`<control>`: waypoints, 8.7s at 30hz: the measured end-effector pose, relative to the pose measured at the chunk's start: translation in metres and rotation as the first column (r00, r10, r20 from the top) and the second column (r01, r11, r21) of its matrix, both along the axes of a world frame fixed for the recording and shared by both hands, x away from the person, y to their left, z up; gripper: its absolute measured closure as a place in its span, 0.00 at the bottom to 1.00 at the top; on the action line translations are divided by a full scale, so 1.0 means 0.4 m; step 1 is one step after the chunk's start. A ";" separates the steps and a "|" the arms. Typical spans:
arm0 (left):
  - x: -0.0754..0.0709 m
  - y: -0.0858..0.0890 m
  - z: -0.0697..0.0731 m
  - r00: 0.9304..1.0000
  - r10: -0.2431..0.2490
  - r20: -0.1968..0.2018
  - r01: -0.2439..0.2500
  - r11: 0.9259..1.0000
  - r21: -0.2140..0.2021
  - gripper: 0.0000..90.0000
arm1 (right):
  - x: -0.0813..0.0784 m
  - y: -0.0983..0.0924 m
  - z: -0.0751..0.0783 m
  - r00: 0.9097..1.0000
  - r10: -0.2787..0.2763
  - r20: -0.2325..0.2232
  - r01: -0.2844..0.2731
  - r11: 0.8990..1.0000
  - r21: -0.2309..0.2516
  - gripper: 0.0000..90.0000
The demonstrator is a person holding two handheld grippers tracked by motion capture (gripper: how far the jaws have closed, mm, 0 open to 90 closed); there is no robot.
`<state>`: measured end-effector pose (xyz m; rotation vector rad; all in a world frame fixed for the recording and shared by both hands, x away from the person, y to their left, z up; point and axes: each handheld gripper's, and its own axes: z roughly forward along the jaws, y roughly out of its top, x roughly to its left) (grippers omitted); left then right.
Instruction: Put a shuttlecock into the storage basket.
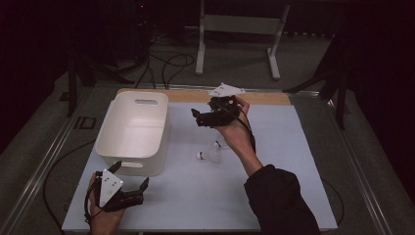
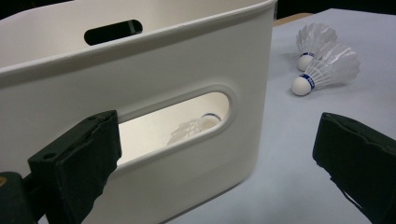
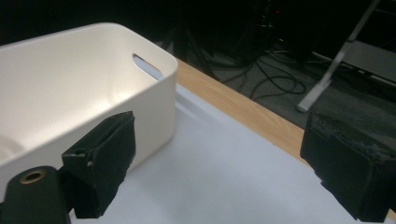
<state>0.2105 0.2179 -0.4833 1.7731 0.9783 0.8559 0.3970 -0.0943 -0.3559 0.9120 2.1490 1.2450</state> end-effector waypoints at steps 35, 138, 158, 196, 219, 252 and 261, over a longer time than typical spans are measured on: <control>-0.002 -0.004 0.000 1.000 -0.004 0.000 0.004 1.000 0.009 0.02 | -0.002 -0.093 -0.051 0.997 -0.074 -0.032 0.074 0.997 0.005 0.12; 0.000 -0.005 -0.001 1.000 -0.005 -0.001 0.005 1.000 0.011 0.02 | 0.038 -0.201 -0.274 0.951 -0.179 -0.251 0.165 0.983 -0.077 0.20; -0.001 -0.004 -0.001 1.000 -0.004 0.000 0.004 1.000 0.009 0.02 | 0.050 -0.193 -0.316 0.932 -0.158 -0.326 0.126 0.985 -0.117 0.39; 0.000 -0.005 -0.001 1.000 -0.005 -0.002 0.005 1.000 0.012 0.02 | 0.024 -0.163 -0.294 0.956 -0.039 -0.292 0.022 0.998 -0.061 1.00; -0.001 -0.005 -0.001 1.000 -0.004 -0.001 0.004 1.000 0.013 0.02 | 0.015 -0.166 -0.277 0.964 -0.073 -0.255 0.062 0.997 -0.049 1.00; 0.000 -0.006 -0.001 1.000 -0.003 0.000 0.003 1.000 0.013 0.02 | 0.000 -0.161 -0.236 0.975 -0.096 -0.198 0.093 0.995 -0.028 1.00; 0.000 -0.006 -0.001 1.000 -0.003 0.000 0.003 1.000 0.015 0.02 | -0.003 -0.165 -0.227 0.976 -0.104 -0.189 0.102 0.995 -0.021 1.00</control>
